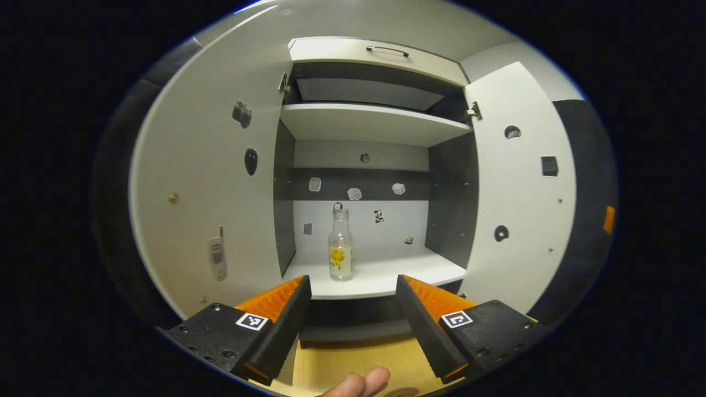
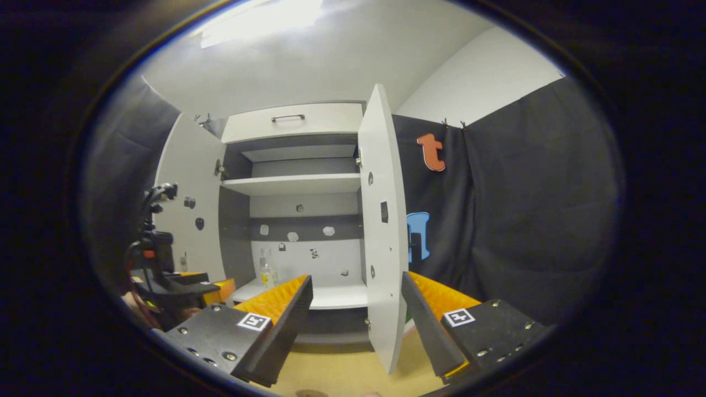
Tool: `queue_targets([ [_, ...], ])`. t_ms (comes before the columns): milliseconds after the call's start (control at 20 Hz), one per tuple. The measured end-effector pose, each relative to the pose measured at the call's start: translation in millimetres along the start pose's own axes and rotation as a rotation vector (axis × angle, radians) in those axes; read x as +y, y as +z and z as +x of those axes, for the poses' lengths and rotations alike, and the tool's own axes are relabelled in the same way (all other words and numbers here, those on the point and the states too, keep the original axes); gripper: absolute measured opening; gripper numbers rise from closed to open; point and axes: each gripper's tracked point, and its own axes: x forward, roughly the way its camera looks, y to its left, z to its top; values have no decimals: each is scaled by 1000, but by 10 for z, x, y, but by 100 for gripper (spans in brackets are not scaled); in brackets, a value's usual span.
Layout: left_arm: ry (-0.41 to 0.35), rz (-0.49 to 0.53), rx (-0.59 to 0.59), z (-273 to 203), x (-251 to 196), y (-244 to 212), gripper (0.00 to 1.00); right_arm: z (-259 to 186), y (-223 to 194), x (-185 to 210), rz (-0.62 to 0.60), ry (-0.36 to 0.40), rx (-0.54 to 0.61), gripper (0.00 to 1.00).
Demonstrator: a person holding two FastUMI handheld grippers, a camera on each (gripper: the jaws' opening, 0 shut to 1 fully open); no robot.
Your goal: Grasp the bottle in the cabinet with the left hand and place it on the coaster, then close the right door with the right hand and the left door with the left hand.
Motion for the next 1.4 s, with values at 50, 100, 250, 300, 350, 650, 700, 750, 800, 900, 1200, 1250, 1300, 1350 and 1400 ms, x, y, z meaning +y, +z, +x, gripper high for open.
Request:
queue_targets([
  [50, 3, -21, 9, 226, -4, -73, 98, 43, -42, -11, -8, -10, 10, 98],
  [100, 2, -39, 23, 434, -3, -155, 99, 87, -75, -32, -22, -19, 19, 98],
  [250, 16, -70, 32, 1060, 44, -275, 99, 162, -203, -13, -40, -19, 35, 98],
  [300, 44, -80, 25, 1252, 98, -279, 100, 182, -258, -14, -38, -20, 44, 98],
  [350, 58, -91, 20, 1415, 138, -283, 99, 202, -315, -32, -35, -27, 52, 98],
  [650, 117, -68, 21, 2051, 283, -354, 99, 321, -532, -44, 96, -28, 93, 98],
  [700, 119, -48, 27, 2126, 271, -370, 99, 338, -556, -51, 115, -27, 106, 98],
  [750, 119, -30, 27, 2191, 276, -377, 99, 356, -592, -72, 126, -32, 117, 98],
  [800, 120, -21, 29, 2248, 269, -385, 99, 369, -609, -101, 130, -39, 118, 98],
  [900, 130, -9, 38, 2367, 292, -401, 99, 353, -636, -161, 117, -51, 107, 99],
  [1200, 84, -87, 42, 2550, 196, -337, 99, 144, -696, -113, 54, -3, 120, 98],
  [1250, 55, -105, 32, 2541, 148, -312, 98, 88, -680, -136, 46, -7, 116, 98],
  [1300, 40, -100, 42, 2482, 133, -307, 92, 30, -625, -187, 34, -14, 105, 98],
  [1350, 51, -83, 57, 2450, 160, -328, 86, -43, -578, -248, 25, -22, 92, 98],
  [1400, 56, -58, 60, 2397, 189, -306, 84, -120, -532, -311, 19, -29, 81, 98],
])
